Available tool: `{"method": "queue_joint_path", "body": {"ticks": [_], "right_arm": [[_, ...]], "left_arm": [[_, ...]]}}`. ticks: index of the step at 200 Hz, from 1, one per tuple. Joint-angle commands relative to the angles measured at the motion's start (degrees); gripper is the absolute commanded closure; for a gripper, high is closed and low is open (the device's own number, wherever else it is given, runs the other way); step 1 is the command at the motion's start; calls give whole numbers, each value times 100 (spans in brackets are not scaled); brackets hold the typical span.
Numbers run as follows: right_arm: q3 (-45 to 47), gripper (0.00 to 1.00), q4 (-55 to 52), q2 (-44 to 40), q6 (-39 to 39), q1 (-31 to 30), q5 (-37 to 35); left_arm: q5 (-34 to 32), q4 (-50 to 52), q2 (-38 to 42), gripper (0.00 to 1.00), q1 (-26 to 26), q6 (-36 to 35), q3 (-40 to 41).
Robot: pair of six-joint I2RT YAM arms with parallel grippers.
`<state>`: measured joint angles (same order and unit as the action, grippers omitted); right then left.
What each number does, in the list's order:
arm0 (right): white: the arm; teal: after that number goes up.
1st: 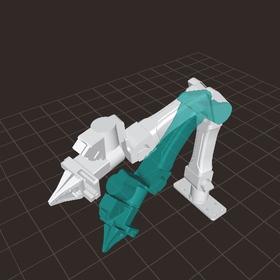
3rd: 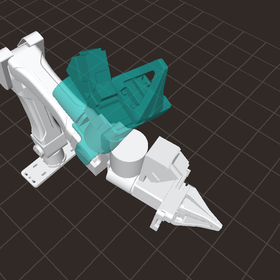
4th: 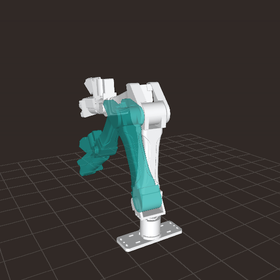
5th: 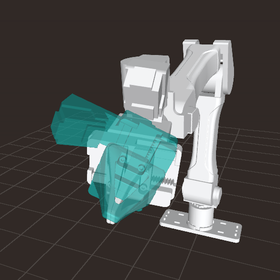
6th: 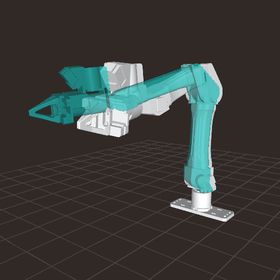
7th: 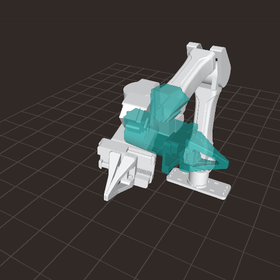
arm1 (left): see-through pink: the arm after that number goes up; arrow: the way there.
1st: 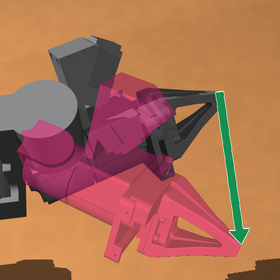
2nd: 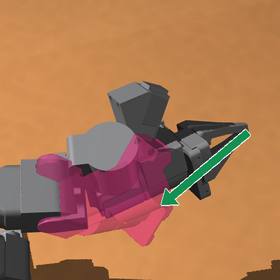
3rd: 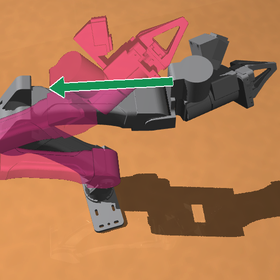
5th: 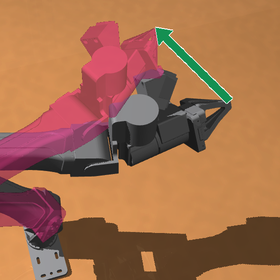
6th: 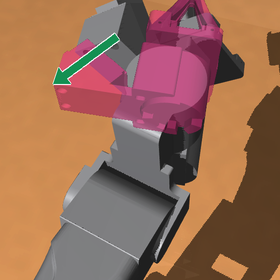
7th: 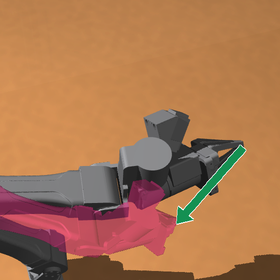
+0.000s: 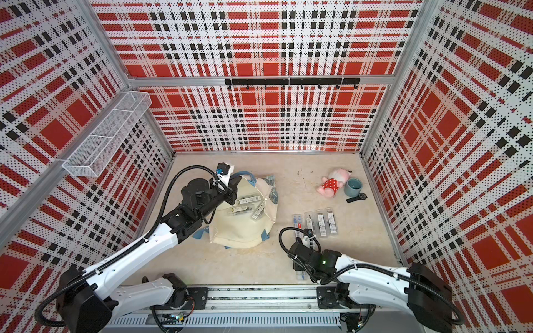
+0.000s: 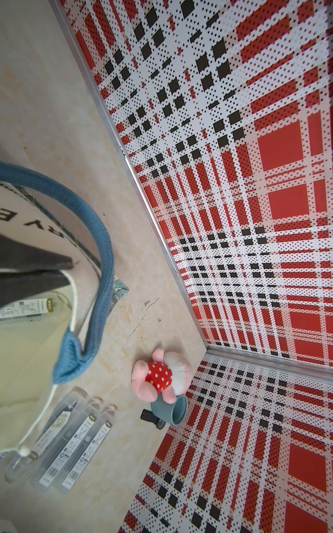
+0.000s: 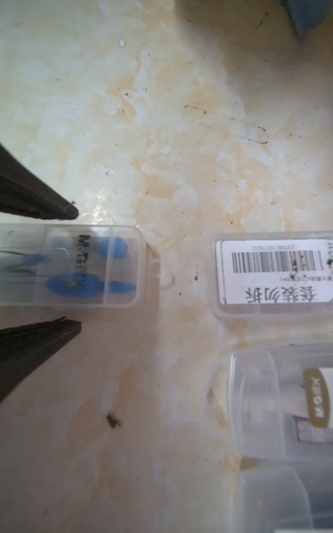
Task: Take out the compass set from the canvas bag
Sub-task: Place the compass set at the center of the board, then pick up the compass set from the canvas bag.
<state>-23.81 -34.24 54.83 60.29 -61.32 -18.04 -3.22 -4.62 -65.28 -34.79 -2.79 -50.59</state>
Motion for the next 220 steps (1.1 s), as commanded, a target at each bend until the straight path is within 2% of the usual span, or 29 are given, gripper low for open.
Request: {"method": "queue_joint_path", "body": {"ticks": [1, 32, 55, 85, 114, 160, 220], "right_arm": [[-905, 46, -518, -230, -1040, -14, -164], [-2069, 53, -155, 59, -3216, -407, -213], [-3023, 50, 83, 866, -3923, -438, -305], [-3790, 50, 1178, 2371, -4046, -812, -286], [-4095, 53, 1929, 3589, -4094, -754, -730], [-3346, 54, 3261, 4145, -4004, -118, -712], [-2954, 47, 3750, 4448, -3542, 343, -1282]], "left_arm": [[58, -406, 57, 100, 42, 41, -74], [62, -381, 61, 100, -2, 47, -126], [-8, -390, 70, 100, -54, 67, -117], [-91, -390, 104, 100, -107, 75, -87], [-86, -382, 155, 100, -117, 72, -65], [-82, -364, 258, 100, -221, 82, -18], [-121, -360, 347, 100, -334, 92, 67]]}}
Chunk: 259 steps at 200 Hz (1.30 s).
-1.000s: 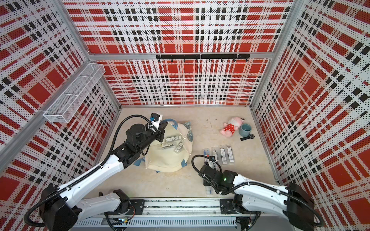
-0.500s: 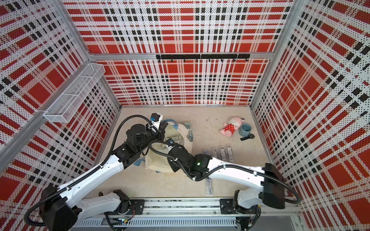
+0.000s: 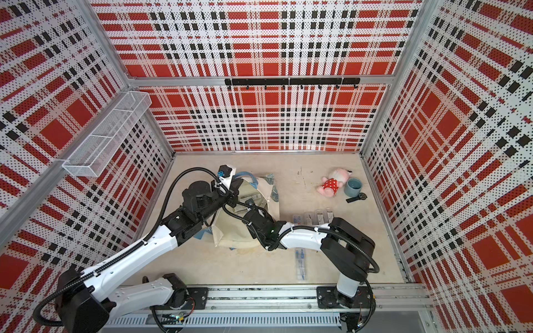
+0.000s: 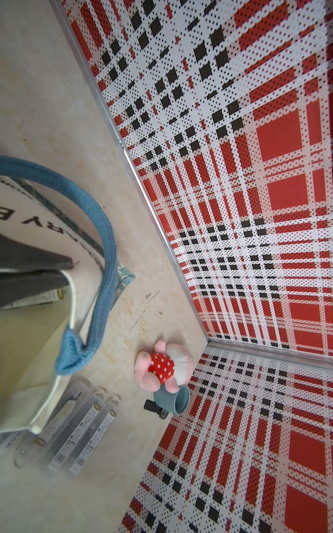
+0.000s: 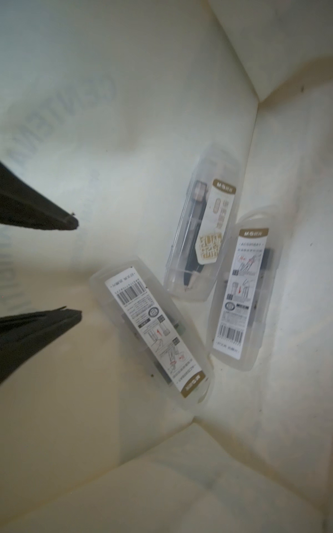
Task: Take out the compass set from the canvas bag
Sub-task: Pick up the compass set from the canvas bag.
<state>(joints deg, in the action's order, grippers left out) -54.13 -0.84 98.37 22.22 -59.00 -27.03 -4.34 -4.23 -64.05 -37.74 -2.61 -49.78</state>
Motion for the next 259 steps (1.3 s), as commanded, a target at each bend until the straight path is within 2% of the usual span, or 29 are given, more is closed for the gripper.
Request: {"method": "queue_joint_path", "body": {"ticks": [1, 56, 93, 135, 188, 207, 259], "right_arm": [[78, 47, 410, 99, 279, 114, -396], [-137, 35, 536, 348, 903, 271, -628], [-618, 40, 107, 810, 1798, 358, -1085], [-564, 40, 427, 934, 2244, 600, -654], [-1016, 27, 340, 1380, 2250, 677, -402], [-1097, 29, 337, 1585, 2234, 728, -300], [-1165, 43, 297, 1896, 2294, 872, 55]], "left_arm": [[-12, -401, 230, 100, -40, 75, -14], [38, -412, 210, 100, -50, 68, 29], [56, -421, 226, 100, -50, 68, 64], [81, -421, 235, 100, -50, 53, 102], [109, -424, 228, 100, -50, 50, 117], [109, -430, 228, 100, -46, 48, 126], [108, -430, 240, 100, -23, 37, 144]]}}
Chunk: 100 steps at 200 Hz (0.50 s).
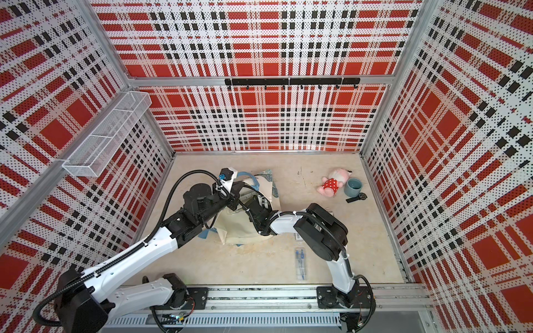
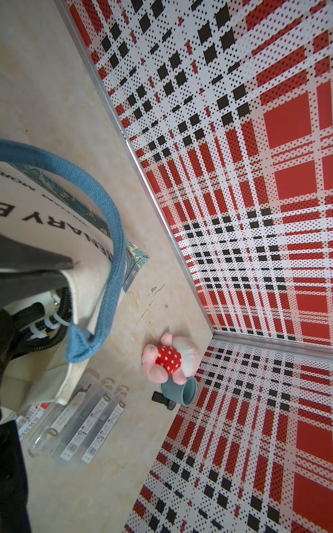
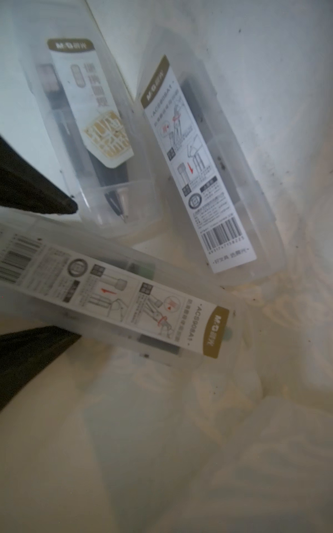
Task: Take out the compass set from the canvas bag
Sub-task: Pick up the compass set from the canvas bag.
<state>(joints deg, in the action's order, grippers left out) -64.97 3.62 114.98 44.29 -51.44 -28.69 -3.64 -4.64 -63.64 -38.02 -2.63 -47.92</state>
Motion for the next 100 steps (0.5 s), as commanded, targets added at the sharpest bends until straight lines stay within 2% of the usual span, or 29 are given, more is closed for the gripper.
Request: {"method": "queue_joint_path", "body": {"ticks": [1, 57, 100], "right_arm": [[-84, 44, -150, 235, 83, 121, 235], [-267, 58, -454, 37, -187, 119, 549], [-428, 62, -1181, -241, -133, 100, 775]], "left_arm": [[34, -388, 196, 100, 5, 37, -42], [30, -406, 188, 100, 45, 48, -37], [30, -423, 170, 100, 64, 61, -53]]}}
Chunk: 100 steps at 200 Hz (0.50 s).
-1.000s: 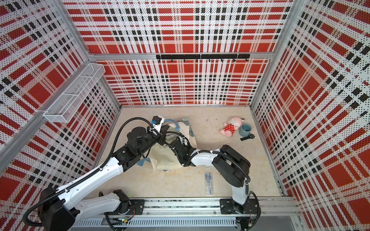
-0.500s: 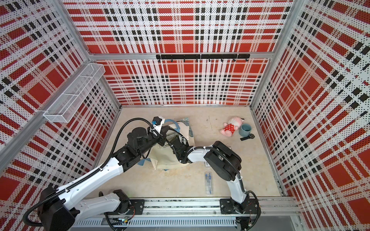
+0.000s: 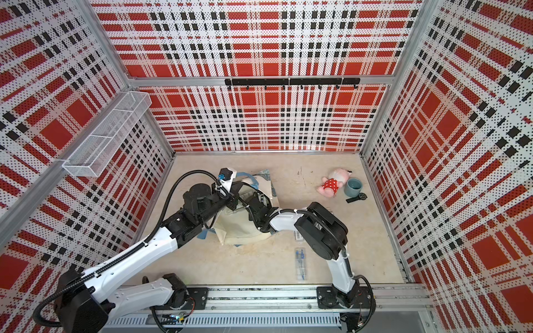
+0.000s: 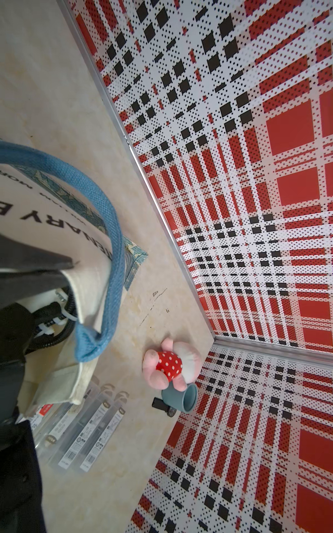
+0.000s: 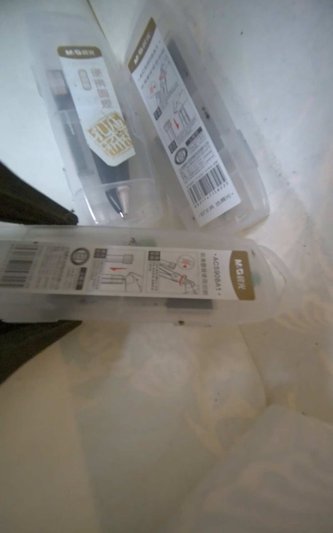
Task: Take out the compass set from the canvas bag
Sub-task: Pick up the compass set from the canvas bag.
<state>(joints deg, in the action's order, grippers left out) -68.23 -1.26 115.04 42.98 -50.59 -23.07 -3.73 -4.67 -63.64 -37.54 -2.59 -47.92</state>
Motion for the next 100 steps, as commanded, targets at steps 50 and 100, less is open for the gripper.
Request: {"method": "queue_joint_path", "body": {"ticks": [50, 100], "right_arm": [[-104, 64, -1144, -666, -62, -148, 471], [-168, 65, -1435, -1033, -131, -341, 839]], "left_arm": [[47, -456, 143, 100, 42, 71, -72], [47, -469, 117, 100, 40, 69, -72]]}}
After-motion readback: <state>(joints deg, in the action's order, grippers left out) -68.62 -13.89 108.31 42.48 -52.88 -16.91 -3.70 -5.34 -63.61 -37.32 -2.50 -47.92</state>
